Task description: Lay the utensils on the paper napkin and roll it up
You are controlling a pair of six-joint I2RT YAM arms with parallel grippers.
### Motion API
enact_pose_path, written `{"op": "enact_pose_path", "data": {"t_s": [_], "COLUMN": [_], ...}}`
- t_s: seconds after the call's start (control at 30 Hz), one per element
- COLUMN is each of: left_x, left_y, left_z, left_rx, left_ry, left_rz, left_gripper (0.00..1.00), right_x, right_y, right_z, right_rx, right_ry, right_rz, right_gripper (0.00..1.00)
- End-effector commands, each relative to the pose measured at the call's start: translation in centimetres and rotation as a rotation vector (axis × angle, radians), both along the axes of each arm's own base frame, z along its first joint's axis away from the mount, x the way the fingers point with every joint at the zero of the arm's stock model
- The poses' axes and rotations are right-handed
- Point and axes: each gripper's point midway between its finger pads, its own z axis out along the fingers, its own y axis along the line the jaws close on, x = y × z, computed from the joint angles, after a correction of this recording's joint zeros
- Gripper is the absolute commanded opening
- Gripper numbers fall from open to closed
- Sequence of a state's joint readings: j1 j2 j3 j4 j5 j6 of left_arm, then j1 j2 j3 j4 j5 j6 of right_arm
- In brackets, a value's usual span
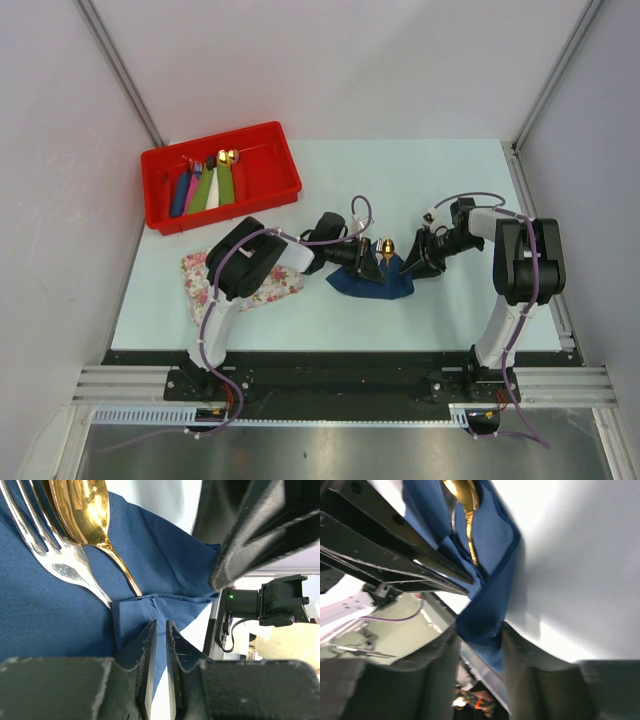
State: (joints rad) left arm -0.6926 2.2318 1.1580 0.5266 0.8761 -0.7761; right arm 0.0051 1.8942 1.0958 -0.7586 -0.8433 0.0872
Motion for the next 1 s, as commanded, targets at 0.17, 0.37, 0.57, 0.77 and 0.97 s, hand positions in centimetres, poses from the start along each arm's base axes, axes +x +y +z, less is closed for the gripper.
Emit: {"op": "enact_pose_path", "data": {"t_s": [0.17,0.37,0.57,0.77,0.97], "left_x": [1.5,1.6,1.6,1.6,1.7], "left_y": [0.4,0.4,0.4,0.5,0.4], "left_z": [0.0,0.0,0.1,0.1,0.2], "left_rx": [0.006,0.004,0.0,0.002,0.001], "left_ry": [-0.048,-0.049,-0.051,-0.053,-0.058], "left_rz": [0.032,0.04,0.04,0.041,0.043], "left_gripper": [0.19,0.19,0.19,0.2,0.2], "right_x": [-0.7,-2.5,-4.0,-4.9,-3.7], "right_y": [0.9,2.0,3.1,2.6,1.9], "right_z": [1.2,1.6,2.4,1.4,1.3], "right_rx": [0.074,0.17,0.249,0.18,0.158], "right_ry": [0.042,0.133,0.18,0.186,0.136], "right_rz": [-0.014,0.001,0.048,0.074,0.052], "right_gripper": [0.75,0.77,0.77,0.84,0.86]}}
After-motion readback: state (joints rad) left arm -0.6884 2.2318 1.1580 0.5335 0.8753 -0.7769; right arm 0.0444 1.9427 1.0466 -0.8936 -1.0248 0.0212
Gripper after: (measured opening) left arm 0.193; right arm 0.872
